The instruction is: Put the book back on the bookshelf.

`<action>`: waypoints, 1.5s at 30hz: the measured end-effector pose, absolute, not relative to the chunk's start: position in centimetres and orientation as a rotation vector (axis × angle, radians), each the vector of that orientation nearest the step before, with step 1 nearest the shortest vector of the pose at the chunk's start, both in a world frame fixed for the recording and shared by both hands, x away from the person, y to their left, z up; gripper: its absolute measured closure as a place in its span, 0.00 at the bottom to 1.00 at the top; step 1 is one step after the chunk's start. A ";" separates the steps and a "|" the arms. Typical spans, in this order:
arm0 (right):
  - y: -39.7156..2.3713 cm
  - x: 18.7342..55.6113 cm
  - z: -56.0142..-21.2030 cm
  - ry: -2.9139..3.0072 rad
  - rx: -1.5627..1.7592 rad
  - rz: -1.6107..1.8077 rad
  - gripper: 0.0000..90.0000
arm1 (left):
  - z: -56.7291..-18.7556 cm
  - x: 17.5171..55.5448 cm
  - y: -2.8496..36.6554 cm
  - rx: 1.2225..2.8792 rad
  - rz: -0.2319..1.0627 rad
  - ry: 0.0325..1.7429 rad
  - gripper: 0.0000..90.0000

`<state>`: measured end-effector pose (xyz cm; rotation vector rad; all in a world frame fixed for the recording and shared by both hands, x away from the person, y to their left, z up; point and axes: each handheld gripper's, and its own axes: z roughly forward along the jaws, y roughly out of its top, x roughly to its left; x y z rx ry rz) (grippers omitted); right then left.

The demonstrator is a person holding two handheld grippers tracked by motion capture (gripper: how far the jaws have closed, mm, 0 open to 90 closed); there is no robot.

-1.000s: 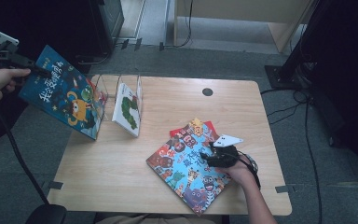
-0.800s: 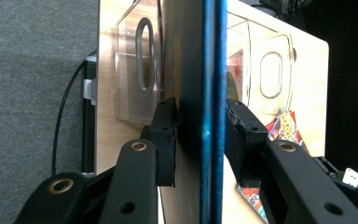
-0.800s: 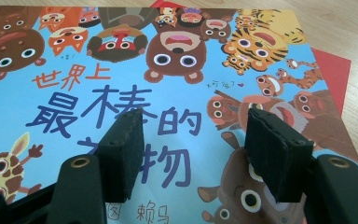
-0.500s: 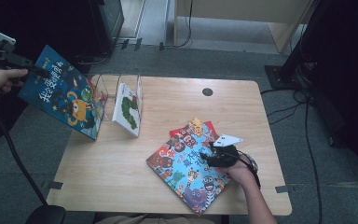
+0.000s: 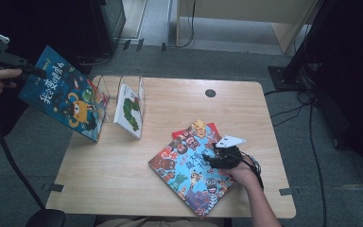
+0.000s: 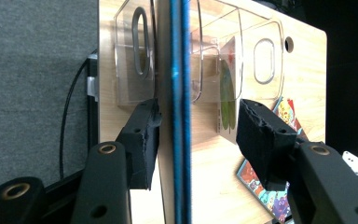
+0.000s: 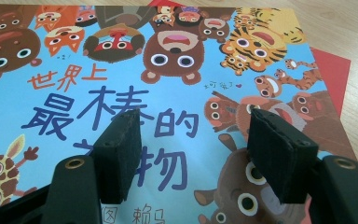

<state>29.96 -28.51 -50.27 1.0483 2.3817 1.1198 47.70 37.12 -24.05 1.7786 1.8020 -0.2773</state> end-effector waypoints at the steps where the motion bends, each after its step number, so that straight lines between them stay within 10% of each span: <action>1: -28.5 30.0 -50.3 2.381 1.050 1.118 0.39 | -23.6 47.6 37.2 1.775 -0.273 1.801 0.55; 27: -28.5 30.0 -50.2 2.381 1.059 1.119 0.38 | -18.6 45.0 33.8 1.839 -0.174 1.650 0.55; 45: -28.9 29.9 -50.1 2.380 1.072 1.109 0.40 | -21.8 43.8 29.4 1.873 -0.232 1.555 0.55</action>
